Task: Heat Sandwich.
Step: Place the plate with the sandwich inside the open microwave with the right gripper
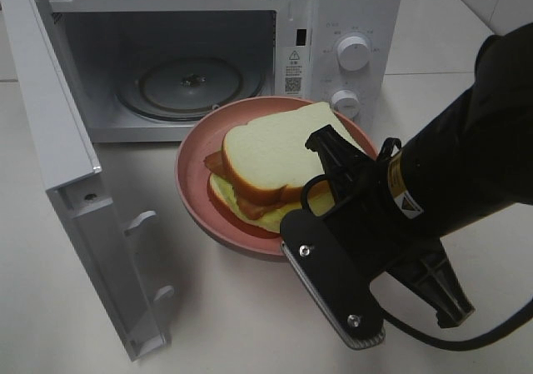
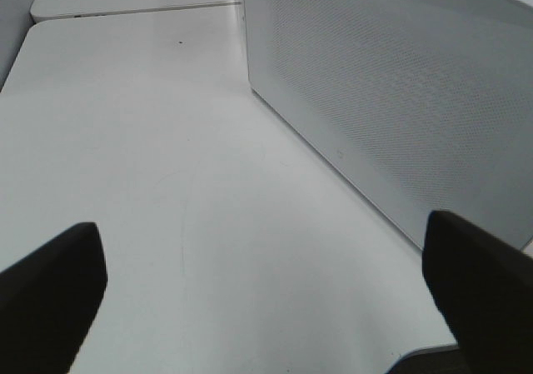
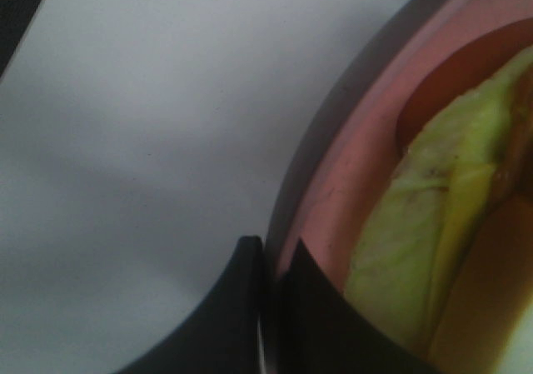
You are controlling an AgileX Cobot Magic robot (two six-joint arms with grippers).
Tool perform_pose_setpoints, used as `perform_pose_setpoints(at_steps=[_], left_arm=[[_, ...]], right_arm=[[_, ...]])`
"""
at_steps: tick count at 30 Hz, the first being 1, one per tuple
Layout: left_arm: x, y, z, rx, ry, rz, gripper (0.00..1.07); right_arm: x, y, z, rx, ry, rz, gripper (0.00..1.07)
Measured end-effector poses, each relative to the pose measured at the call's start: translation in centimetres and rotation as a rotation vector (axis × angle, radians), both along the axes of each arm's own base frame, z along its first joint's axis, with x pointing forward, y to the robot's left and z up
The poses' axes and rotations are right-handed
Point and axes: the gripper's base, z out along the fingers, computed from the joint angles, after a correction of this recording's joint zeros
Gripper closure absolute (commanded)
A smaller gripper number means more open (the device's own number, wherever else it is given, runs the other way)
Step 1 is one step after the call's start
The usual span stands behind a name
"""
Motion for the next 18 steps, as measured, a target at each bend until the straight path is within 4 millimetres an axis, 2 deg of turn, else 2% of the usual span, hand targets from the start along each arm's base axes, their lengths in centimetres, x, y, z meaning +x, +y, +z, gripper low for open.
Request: perform_pose_setpoints(at_steps=[7,12,18], left_arm=[[0.0,0.0,0.0,0.0,0.0,0.0,0.09],[0.0,0.0,0.0,0.0,0.0,0.0,0.09],[0.0,0.0,0.0,0.0,0.0,0.0,0.09]], right_arm=[[0.5,0.1,-0.4,-0.031,0.003,0.047,1.07],[1.9,-0.1,-0.6,-0.041,0.031,0.053,1.07],[2.5,0.5,-0.4,-0.034,0.047,0.113,1.07]])
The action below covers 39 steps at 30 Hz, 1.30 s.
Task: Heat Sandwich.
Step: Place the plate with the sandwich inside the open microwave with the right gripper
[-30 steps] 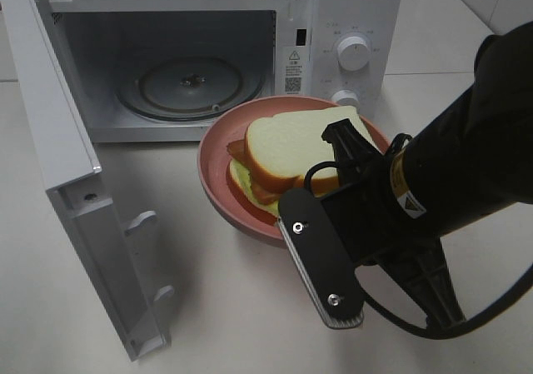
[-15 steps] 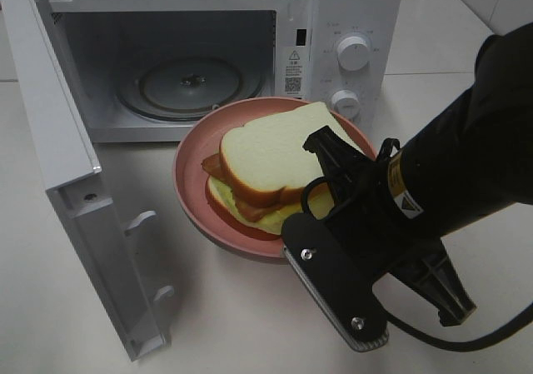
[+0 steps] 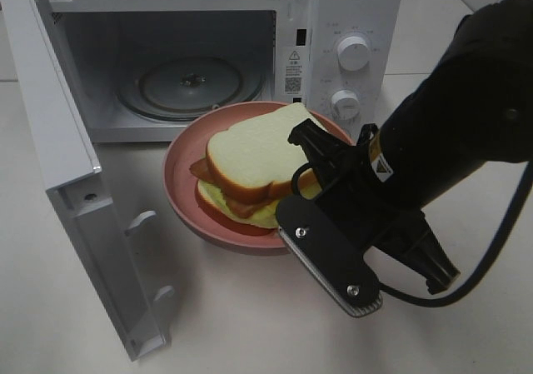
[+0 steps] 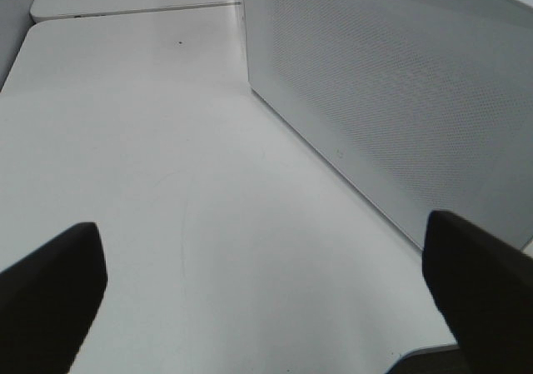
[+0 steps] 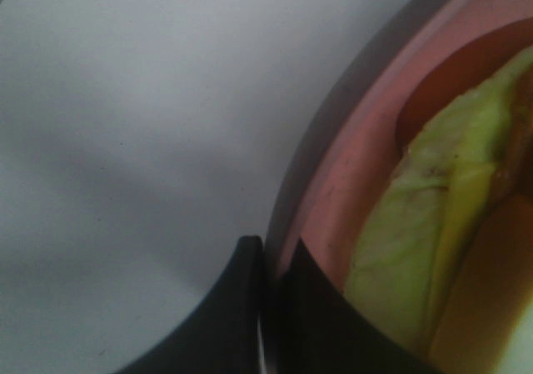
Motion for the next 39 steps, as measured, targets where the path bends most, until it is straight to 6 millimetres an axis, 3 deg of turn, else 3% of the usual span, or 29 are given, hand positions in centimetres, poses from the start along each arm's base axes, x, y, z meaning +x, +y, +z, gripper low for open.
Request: perform_pose_setpoints(at_steps=[17,39], left_arm=[[0.0,0.0,0.0,0.0,0.0,0.0,0.09],[0.0,0.0,0.0,0.0,0.0,0.0,0.09]], right_arm=[[3.8,1.6,0.4,0.014,0.028,0.02,1.07],[7.8,5.6,0.7,0.032,0.063,0.014,1.07]])
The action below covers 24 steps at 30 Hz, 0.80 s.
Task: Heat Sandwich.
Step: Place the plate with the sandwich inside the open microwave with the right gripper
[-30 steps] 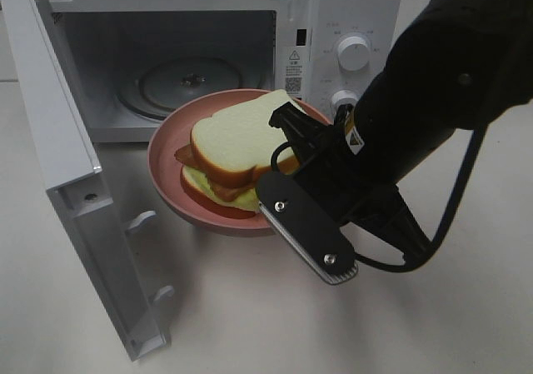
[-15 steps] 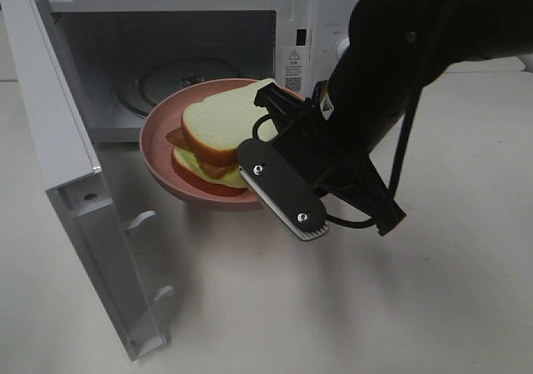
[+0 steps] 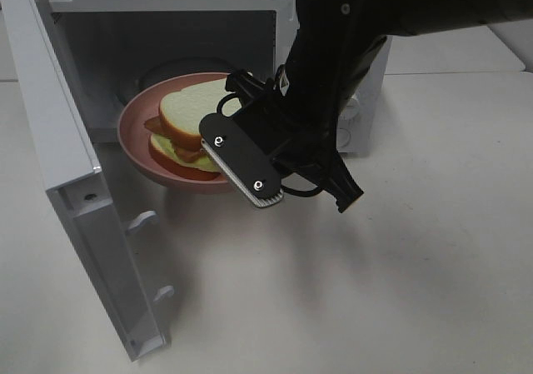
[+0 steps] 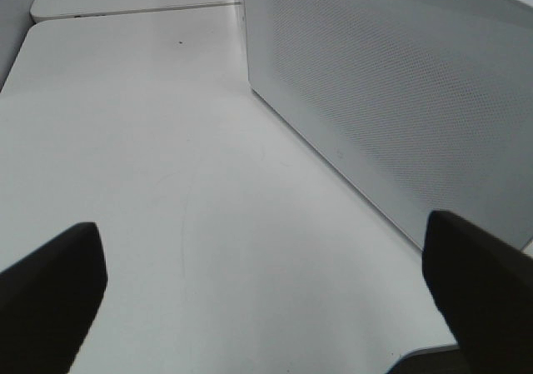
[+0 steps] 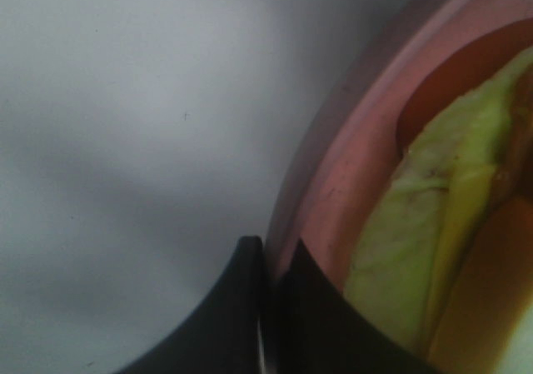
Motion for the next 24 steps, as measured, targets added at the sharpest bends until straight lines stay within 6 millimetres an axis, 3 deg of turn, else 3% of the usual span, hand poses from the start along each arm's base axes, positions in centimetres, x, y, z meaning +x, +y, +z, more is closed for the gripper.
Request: perform_pose_setpoints(at_steps=[24], left_arm=[[0.0,0.0,0.0,0.0,0.0,0.0,0.09]], right_arm=[[3.9,3.5,-0.5,0.012,0.004,-0.056,1.07]])
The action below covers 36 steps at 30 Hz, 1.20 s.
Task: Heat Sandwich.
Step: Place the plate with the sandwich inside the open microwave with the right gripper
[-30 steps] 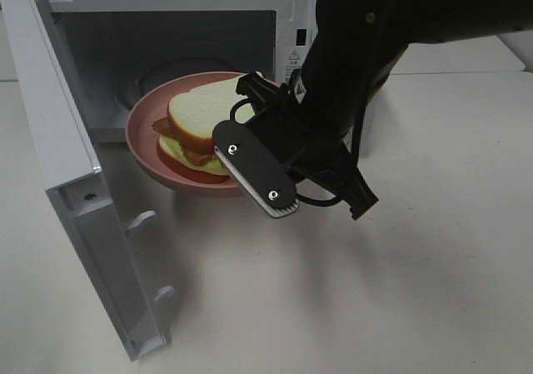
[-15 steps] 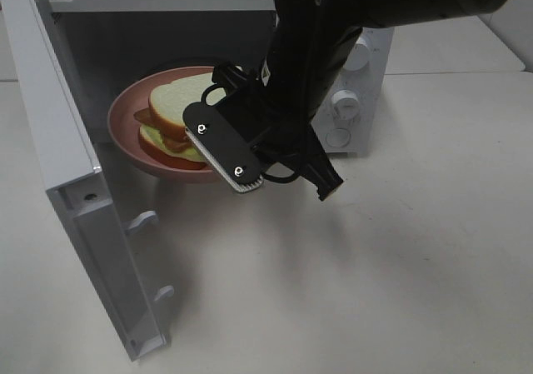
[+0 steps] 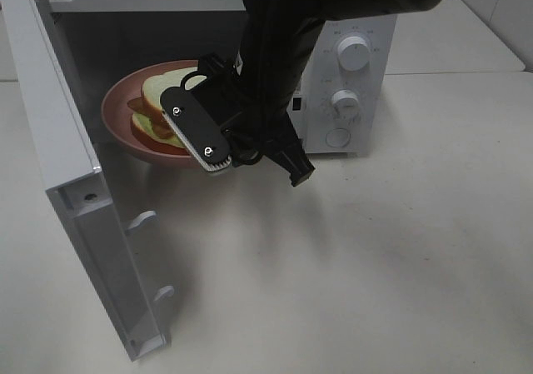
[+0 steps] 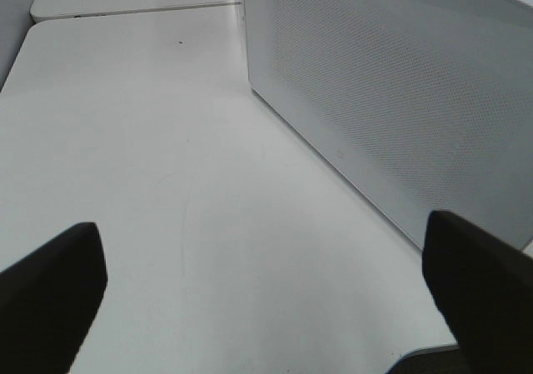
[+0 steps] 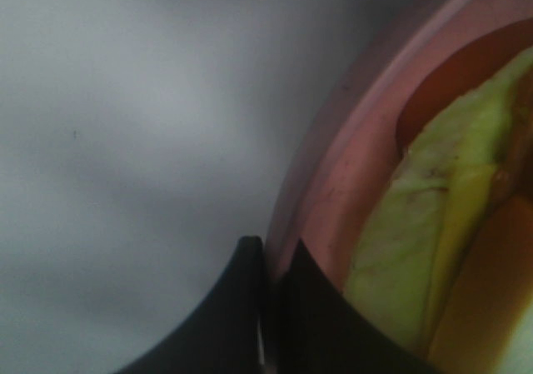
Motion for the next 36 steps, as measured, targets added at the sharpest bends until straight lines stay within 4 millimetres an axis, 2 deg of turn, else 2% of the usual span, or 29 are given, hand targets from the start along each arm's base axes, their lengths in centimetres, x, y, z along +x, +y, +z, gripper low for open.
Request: perform_pose_setpoints(at_steps=[20,36], left_arm=[[0.0,0.0,0.0,0.0,0.0,0.0,0.09],[0.0,0.0,0.0,0.0,0.0,0.0,0.09]], right_arm=[[3.2,2.5,0.0,0.015,-0.02,-0.116,1.06],[5.5,4.3,-1.4,0.052,-0.04,-0.196,1.06]])
